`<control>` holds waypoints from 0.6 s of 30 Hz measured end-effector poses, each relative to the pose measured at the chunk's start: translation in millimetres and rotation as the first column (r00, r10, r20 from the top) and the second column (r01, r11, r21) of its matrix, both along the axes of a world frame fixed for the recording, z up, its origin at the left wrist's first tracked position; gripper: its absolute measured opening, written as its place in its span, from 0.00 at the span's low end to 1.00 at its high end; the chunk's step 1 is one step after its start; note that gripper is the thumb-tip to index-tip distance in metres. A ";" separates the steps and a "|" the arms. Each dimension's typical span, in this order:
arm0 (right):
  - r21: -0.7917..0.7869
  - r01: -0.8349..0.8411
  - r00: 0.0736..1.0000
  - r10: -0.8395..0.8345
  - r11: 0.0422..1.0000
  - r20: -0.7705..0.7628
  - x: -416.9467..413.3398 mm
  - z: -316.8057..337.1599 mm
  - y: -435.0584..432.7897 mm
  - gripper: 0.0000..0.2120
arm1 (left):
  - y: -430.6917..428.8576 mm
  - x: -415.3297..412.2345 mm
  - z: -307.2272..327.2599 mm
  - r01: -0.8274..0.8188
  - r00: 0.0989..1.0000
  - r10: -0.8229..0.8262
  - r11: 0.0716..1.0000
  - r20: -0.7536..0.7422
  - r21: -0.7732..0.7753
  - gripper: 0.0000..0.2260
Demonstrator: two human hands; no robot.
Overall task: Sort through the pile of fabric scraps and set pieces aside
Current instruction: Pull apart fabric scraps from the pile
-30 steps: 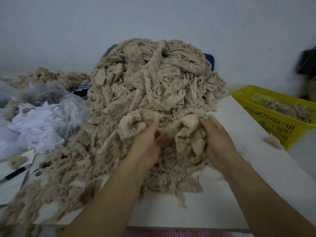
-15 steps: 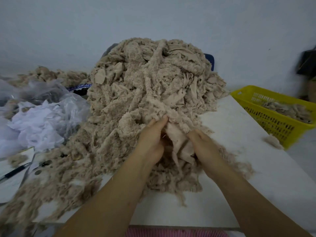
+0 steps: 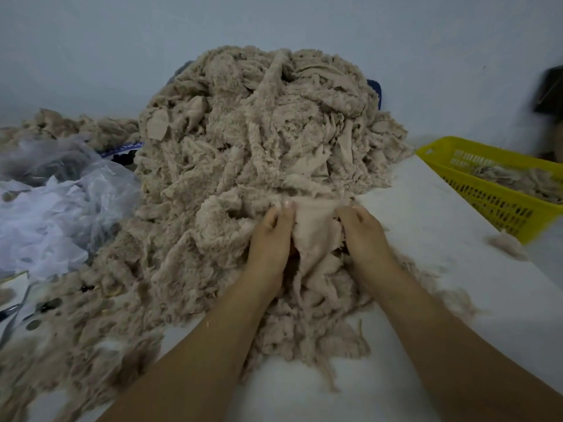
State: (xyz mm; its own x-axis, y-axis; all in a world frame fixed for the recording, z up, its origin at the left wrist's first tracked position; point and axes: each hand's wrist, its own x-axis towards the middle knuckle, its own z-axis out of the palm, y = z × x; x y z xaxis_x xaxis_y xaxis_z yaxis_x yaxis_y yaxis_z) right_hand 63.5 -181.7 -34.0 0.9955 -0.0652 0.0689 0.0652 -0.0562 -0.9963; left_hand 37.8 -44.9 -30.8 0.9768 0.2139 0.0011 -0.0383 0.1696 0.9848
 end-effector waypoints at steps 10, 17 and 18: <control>0.097 -0.094 0.991 0.102 0.991 -0.080 15.1 -13.0 0.3 0.10 | 13.0 14.2 -2.0 0.110 0.983 -0.171 0.827 -0.060 -0.551 0.18; 0.123 -0.004 0.999 0.010 0.992 -0.046 13.6 -8.1 -7.1 0.16 | 22.9 4.7 7.6 0.159 0.980 -0.196 0.739 0.016 -0.655 0.19; 0.117 -0.012 0.999 0.018 0.993 -0.046 11.0 -6.1 -7.1 0.20 | 20.3 3.5 7.5 0.170 0.982 -0.189 0.790 0.030 -0.589 0.17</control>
State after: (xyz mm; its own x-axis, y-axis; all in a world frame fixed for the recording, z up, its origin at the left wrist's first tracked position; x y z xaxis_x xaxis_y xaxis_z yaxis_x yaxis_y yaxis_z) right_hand 74.6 -188.8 -40.0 0.9984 -0.0553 0.0149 0.0183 0.0609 -0.9980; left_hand 41.3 -24.5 -23.2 0.9953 -0.0147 -0.0958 0.0774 0.7153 0.6945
